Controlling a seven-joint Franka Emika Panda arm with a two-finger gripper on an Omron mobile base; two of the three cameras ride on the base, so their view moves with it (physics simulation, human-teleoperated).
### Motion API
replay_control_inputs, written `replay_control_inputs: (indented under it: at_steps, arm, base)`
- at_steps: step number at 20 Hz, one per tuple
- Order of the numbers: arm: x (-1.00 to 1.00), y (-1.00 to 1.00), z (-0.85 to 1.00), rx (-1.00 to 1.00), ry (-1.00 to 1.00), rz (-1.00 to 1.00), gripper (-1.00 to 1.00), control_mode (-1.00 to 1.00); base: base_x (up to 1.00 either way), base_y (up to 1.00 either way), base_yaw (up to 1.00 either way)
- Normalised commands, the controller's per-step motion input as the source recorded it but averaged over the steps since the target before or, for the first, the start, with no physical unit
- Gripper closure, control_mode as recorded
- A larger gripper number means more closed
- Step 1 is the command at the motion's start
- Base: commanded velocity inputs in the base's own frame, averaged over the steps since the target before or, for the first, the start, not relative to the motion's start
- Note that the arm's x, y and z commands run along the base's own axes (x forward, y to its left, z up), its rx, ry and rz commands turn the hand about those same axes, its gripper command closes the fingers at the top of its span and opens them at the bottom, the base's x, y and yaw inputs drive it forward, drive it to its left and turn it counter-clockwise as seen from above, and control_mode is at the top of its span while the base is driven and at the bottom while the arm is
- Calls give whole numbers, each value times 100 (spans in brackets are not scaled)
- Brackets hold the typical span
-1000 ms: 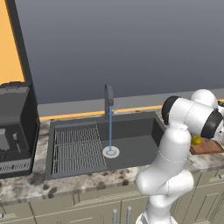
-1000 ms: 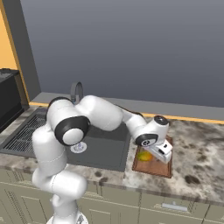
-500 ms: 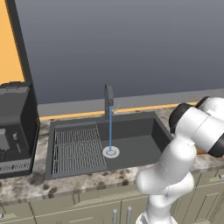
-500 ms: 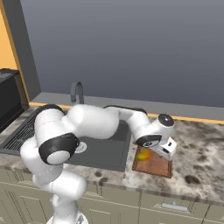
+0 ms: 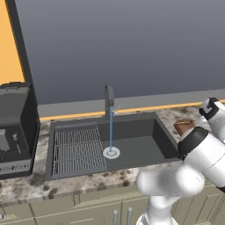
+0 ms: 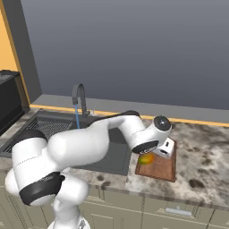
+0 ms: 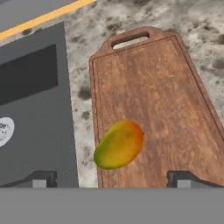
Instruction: Pick the mango from the sink and place it on the cutting board to airdry. Then turn off the sink faucet.
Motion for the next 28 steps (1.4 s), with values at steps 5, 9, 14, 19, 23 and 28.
replay_control_inputs:
  at_steps: [5, 9, 14, 19, 23, 28]
  arm:
    - [-14, 2, 70, -5, -8, 38, -100, -100]
    - [-5, 12, 53, -6, -1, 45, -100, -100]
    - [-1, 22, 32, -2, -11, 45, -100, -100]
    - [-2, 36, 12, -3, -18, 42, -100, -100]
    - [-20, 55, 3, -9, -24, 35, -100, -100]
    - [-57, 89, 0, -19, -34, 14, -100, -100]
  base:
    - [0, 0, 0]
    - [0, 0, 0]
    - [0, 0, 0]
    - [0, 0, 0]
    - [0, 0, 0]
    - [0, 0, 0]
